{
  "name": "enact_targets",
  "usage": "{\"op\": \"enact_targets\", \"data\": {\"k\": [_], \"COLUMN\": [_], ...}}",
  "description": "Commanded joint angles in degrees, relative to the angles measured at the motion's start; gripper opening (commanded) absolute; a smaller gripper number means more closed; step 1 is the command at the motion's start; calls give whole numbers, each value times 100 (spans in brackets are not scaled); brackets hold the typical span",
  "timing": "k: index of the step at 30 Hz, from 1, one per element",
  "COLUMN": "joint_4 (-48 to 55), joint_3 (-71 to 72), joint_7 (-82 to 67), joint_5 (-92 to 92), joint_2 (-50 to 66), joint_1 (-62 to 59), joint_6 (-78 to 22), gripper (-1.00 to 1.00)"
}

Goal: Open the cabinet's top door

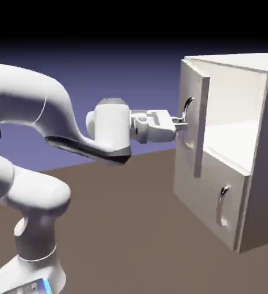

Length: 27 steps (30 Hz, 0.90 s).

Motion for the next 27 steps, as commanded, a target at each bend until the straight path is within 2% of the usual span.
{"op": "enact_targets", "data": {"k": [1,9,13,21,27], "joint_4": [7,-258,-399,-359,-338], "joint_3": [200,1859,2606,4081,5065], "joint_7": [92,193,18,180,-237], "joint_5": [71,1385,2312,3063,4543], "joint_2": [77,83,-42,-174,-296], "joint_1": [-208,-1247,-1340,-2913,-2778], "joint_6": [91,-58,-534,341,-547], "gripper": [-100,-100,-100,-100,-100]}}
